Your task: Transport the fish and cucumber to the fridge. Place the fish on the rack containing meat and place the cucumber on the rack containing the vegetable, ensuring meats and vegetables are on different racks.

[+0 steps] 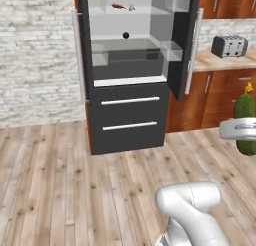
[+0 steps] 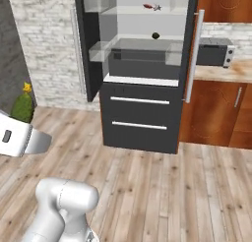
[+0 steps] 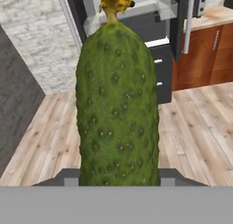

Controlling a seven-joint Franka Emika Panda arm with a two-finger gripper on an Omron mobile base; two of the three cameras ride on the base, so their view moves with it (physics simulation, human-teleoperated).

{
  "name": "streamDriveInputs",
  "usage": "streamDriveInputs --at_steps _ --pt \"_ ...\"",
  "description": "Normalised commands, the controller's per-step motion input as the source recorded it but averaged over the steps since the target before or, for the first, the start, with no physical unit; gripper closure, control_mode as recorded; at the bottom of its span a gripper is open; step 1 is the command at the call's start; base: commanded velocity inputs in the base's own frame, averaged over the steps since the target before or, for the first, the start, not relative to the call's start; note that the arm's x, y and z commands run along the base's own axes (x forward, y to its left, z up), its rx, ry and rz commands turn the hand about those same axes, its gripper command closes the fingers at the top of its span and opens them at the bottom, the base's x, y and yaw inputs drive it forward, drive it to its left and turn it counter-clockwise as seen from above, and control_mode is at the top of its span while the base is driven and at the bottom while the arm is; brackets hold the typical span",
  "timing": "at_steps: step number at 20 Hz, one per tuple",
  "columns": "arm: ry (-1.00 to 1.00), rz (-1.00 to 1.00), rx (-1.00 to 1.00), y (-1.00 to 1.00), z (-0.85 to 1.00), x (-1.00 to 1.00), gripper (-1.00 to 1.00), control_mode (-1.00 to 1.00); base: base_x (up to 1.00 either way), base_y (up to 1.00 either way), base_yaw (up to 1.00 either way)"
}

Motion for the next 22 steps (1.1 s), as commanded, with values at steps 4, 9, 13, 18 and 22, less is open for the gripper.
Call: streamDriveInputs --at_steps 4,9,13,18,22 --pt "0.00 0.00 0.00 0.00 0.00 0.00 1.00 1.00 1.00 -0.02 0.00" --pt "0.00 0.00 0.00 0.00 0.00 0.00 1.00 1.00 1.00 0.00 0.00" --pt "0.00 0.00 0.00 0.00 0.00 0.00 1.00 1.00 1.00 -0.14 0.00" --pt "0.00 0.00 0.00 0.00 0.00 0.00 1.00 1.00 1.00 -0.01 0.00" --pt "0.00 0.00 0.00 0.00 0.00 0.00 1.00 1.00 1.00 -0.09 0.00"
